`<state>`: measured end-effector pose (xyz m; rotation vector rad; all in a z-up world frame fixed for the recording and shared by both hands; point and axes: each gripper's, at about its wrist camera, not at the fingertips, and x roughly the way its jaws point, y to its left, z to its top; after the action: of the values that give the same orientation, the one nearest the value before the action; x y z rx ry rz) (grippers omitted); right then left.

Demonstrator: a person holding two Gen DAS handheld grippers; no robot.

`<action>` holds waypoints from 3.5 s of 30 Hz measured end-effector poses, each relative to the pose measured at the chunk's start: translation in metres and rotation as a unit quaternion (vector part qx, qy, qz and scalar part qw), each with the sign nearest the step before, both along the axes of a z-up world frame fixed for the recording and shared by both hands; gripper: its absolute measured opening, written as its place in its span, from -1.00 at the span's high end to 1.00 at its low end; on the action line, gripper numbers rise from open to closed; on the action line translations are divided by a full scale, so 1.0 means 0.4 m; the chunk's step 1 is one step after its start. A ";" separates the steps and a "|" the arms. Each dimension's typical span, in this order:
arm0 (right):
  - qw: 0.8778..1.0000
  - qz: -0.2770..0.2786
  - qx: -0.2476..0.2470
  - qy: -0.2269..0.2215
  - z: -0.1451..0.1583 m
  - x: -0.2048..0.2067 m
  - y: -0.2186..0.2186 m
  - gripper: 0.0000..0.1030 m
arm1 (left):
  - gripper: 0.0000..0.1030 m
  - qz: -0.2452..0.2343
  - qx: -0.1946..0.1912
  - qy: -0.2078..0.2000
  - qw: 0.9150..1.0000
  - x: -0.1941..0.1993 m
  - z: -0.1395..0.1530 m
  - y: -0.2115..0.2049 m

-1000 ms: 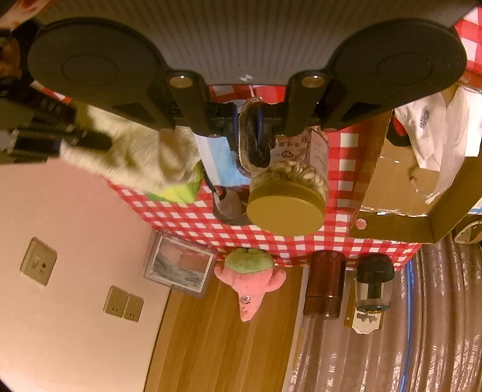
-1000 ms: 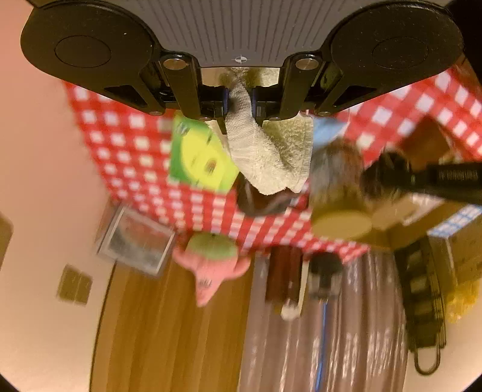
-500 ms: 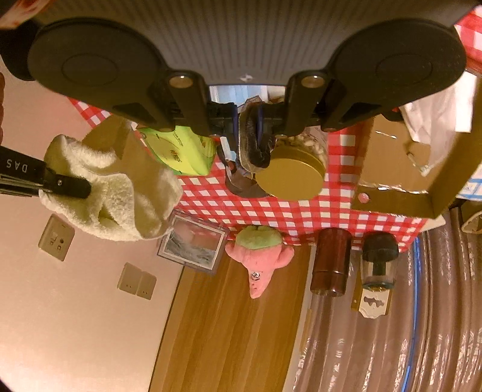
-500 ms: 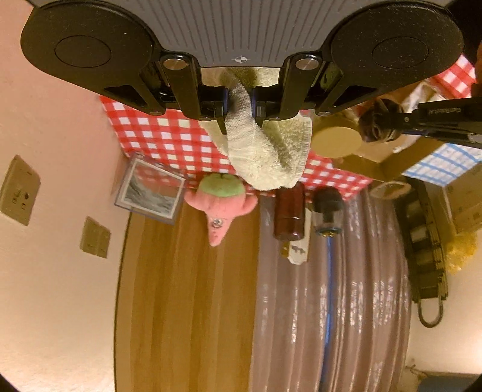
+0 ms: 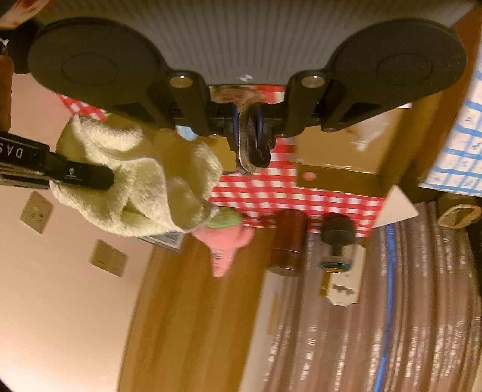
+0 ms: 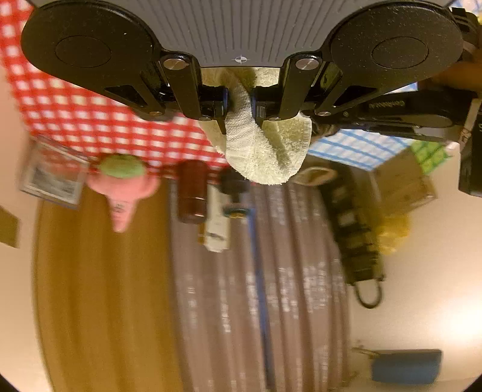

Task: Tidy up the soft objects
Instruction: 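Drop the hair tie into the box with the left tool while the right tool drops the towel, then move both open tools back toward the blue mask beside the nut jar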

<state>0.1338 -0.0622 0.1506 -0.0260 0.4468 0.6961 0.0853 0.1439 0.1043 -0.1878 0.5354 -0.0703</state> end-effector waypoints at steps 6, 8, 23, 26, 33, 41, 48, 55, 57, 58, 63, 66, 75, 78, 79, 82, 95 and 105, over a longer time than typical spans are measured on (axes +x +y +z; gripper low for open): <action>0.998 0.042 0.021 0.033 -0.034 0.068 0.156 0.74 | 0.80 0.039 0.024 0.014 0.999 -0.013 0.000 0.136; 0.998 0.051 0.023 0.039 -0.047 0.085 0.204 0.74 | 0.80 0.050 0.029 0.020 0.998 -0.012 -0.011 0.179; 0.992 0.056 -0.006 0.116 -0.266 0.244 0.425 0.74 | 0.80 0.074 0.019 0.086 0.993 0.076 -0.197 0.334; 0.990 0.054 -0.050 0.120 -0.327 0.252 0.450 0.74 | 0.80 0.074 0.019 0.103 0.992 0.101 -0.245 0.342; 0.985 0.061 -0.105 0.122 -0.427 0.265 0.482 0.74 | 0.79 0.075 0.036 0.131 0.988 0.139 -0.320 0.357; 0.980 0.070 -0.131 0.131 -0.472 0.279 0.519 0.74 | 0.73 0.082 0.036 0.143 0.986 0.170 -0.345 0.374; 0.983 0.074 -0.117 0.123 -0.447 0.271 0.504 0.45 | 0.40 0.089 0.033 0.143 0.985 0.145 -0.330 0.369; 0.989 0.074 -0.093 0.092 -0.370 0.228 0.475 -0.03 | 0.26 0.101 0.027 0.126 0.986 0.094 -0.283 0.358; 0.990 0.073 -0.087 0.082 -0.341 0.209 0.458 -0.03 | 0.26 0.105 0.028 0.120 0.987 0.076 -0.263 0.351; 0.991 0.073 -0.085 0.076 -0.328 0.198 0.450 -0.03 | 0.25 0.105 0.028 0.118 0.987 0.070 -0.255 0.348; 0.994 0.063 -0.074 0.051 -0.262 0.135 0.382 -0.04 | 0.19 0.109 0.029 0.102 0.988 0.024 -0.208 0.312; 0.996 0.049 -0.061 0.044 -0.226 0.095 0.328 -0.04 | 0.13 0.108 0.023 0.091 0.990 -0.005 -0.182 0.282; 0.998 -0.004 -0.053 0.026 -0.174 -0.009 0.149 -0.12 | -0.07 0.098 0.015 0.060 0.993 -0.071 -0.103 0.166; 0.998 -0.027 -0.041 0.037 -0.169 -0.026 0.088 -0.16 | -0.14 0.091 0.014 0.053 0.994 -0.081 -0.082 0.127; 0.998 -0.035 -0.038 0.041 -0.167 -0.033 0.069 -0.18 | -0.16 0.088 0.013 0.051 0.995 -0.084 -0.078 0.116; 0.997 -0.051 -0.036 0.046 -0.164 -0.050 0.017 -0.21 | -0.26 0.080 0.009 0.046 0.996 -0.088 -0.065 0.083; 0.991 -0.116 -0.032 0.064 -0.180 -0.127 -0.152 -0.29 | -0.57 0.040 0.000 0.044 0.998 -0.089 -0.050 -0.060; 0.985 -0.151 -0.031 0.083 -0.216 -0.133 -0.227 -0.30 | -0.57 -0.001 0.000 0.050 0.999 -0.066 -0.071 -0.153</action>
<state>0.0808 -0.1528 0.0641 0.0409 0.6179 0.3865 0.0589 0.0825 0.0760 -0.1911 0.6356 -0.0621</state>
